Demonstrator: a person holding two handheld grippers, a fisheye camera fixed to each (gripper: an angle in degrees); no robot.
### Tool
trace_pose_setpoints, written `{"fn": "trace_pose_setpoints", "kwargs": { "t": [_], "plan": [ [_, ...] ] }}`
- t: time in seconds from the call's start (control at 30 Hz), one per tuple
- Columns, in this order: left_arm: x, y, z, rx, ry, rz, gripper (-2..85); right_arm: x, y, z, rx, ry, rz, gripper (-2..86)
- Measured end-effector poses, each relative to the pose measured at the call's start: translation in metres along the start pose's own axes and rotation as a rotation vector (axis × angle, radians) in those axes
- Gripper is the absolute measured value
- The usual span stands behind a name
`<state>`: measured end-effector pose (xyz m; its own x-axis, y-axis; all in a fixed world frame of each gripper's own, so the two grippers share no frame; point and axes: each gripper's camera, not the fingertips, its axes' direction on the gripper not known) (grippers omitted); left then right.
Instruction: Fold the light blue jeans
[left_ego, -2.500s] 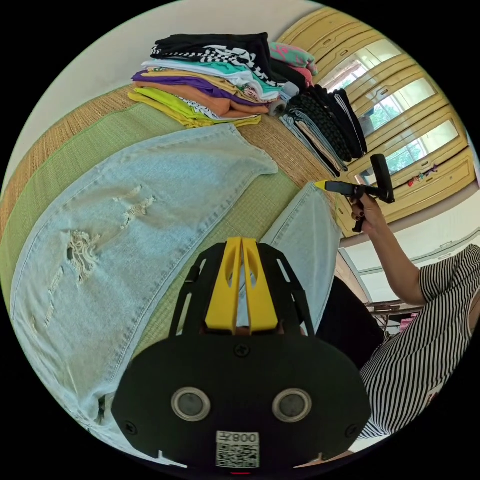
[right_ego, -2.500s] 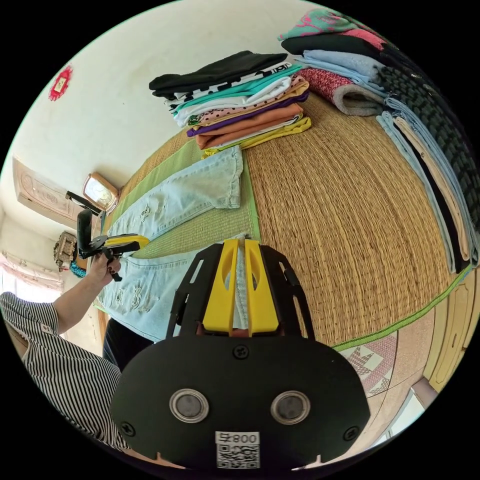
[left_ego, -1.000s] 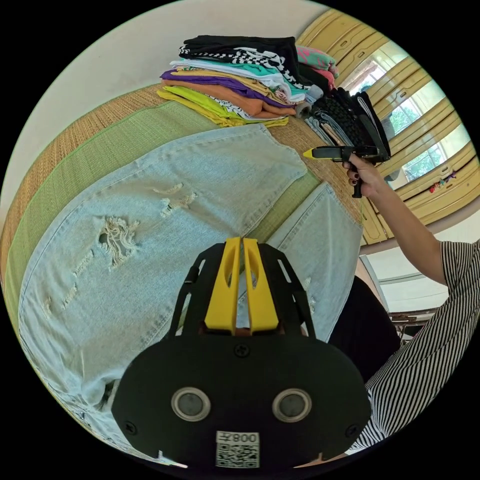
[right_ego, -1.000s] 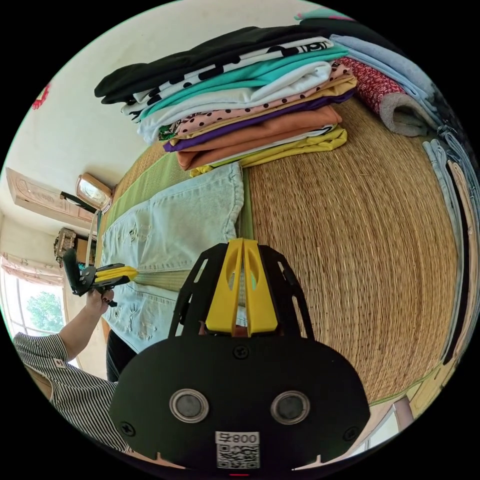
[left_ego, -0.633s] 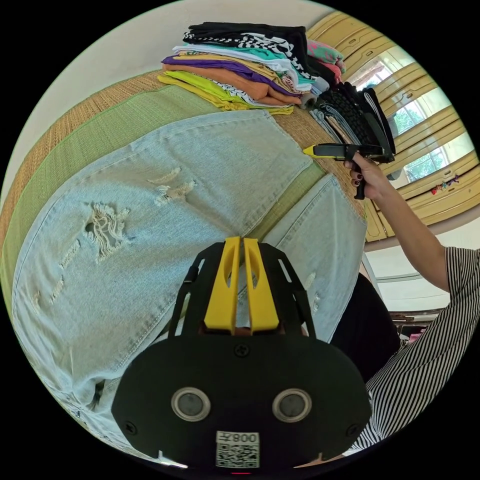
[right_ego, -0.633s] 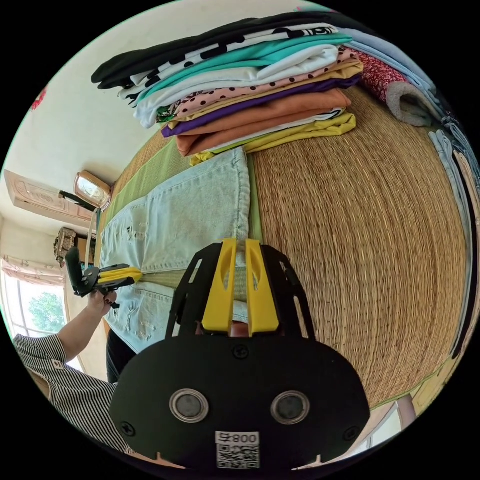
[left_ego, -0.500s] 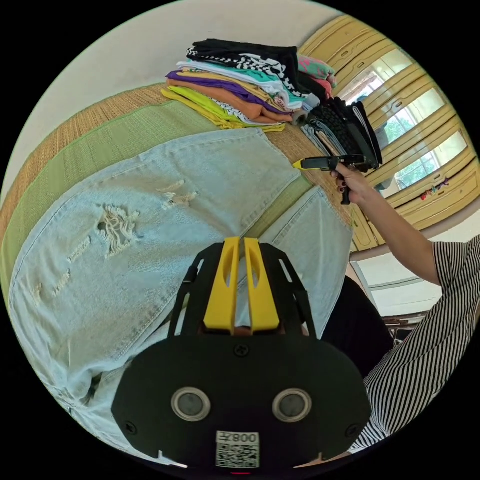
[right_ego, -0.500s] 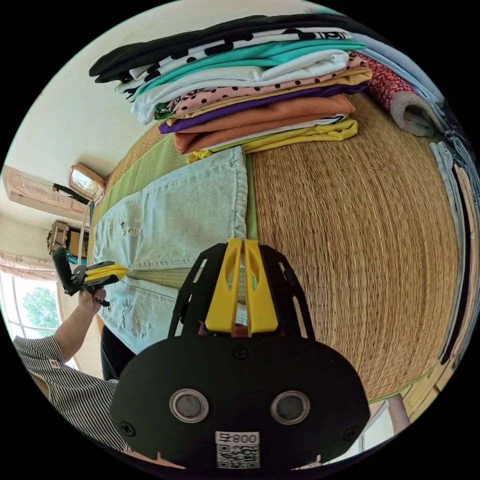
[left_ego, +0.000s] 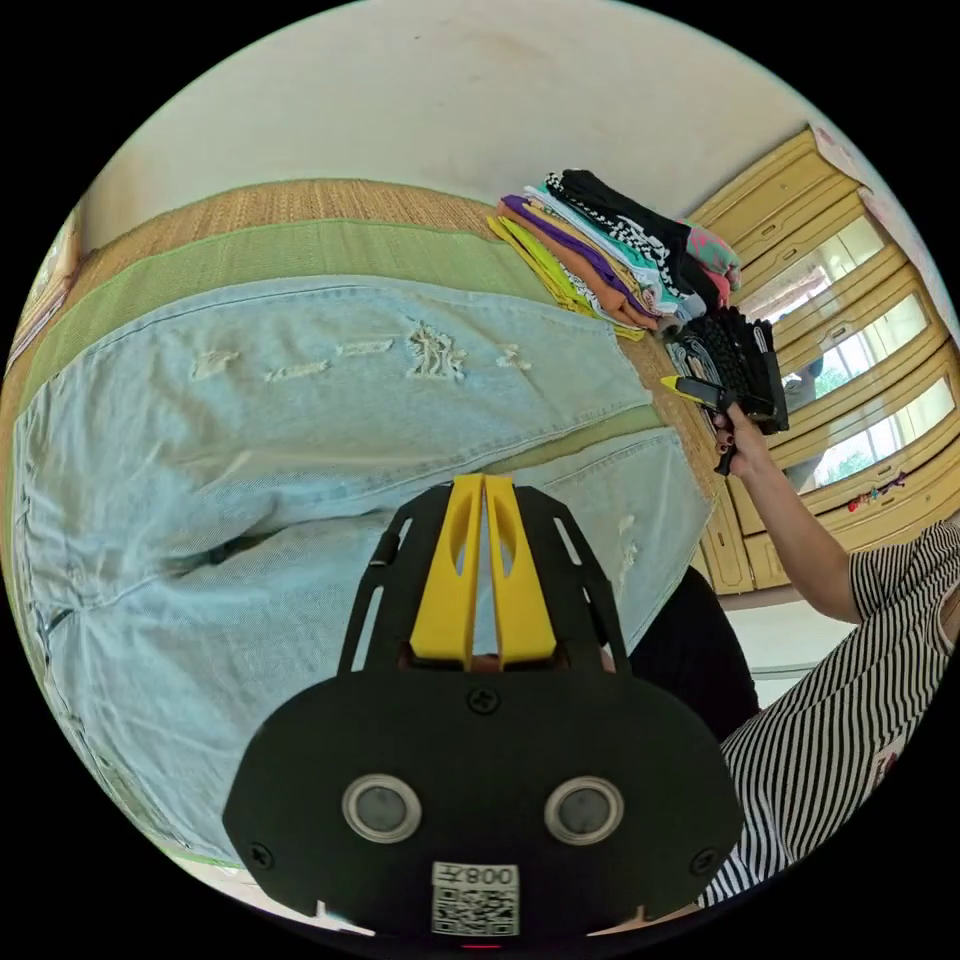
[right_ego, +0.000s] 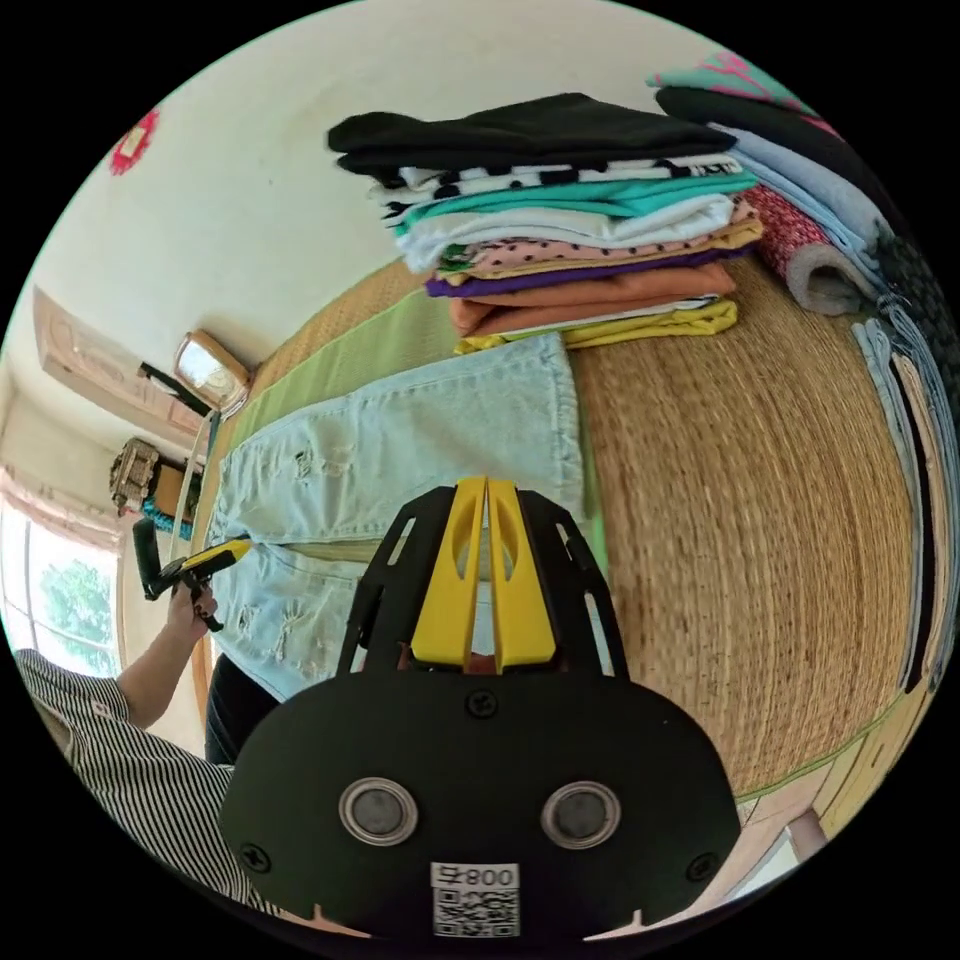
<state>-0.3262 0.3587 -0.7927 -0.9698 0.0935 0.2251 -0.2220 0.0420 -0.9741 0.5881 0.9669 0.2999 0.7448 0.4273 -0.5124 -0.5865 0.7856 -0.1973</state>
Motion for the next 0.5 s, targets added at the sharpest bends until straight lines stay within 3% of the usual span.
{"fn": "trace_pose_setpoints", "kwargs": {
  "t": [0.27,0.33,0.5],
  "plan": [
    [-0.077,0.111,-0.071,-0.044,-0.247,-0.2,0.2,-0.17,0.045,0.155,-0.254,0.103,-0.442,0.1],
    [-0.092,0.127,-0.07,-0.105,-0.236,-0.216,0.3,-0.187,0.058,0.195,-0.276,0.184,-0.472,0.1],
    [-0.12,0.157,-0.102,-0.03,-0.124,-0.244,0.3,-0.194,0.062,0.229,-0.298,0.193,-0.446,0.3]
  ]
}}
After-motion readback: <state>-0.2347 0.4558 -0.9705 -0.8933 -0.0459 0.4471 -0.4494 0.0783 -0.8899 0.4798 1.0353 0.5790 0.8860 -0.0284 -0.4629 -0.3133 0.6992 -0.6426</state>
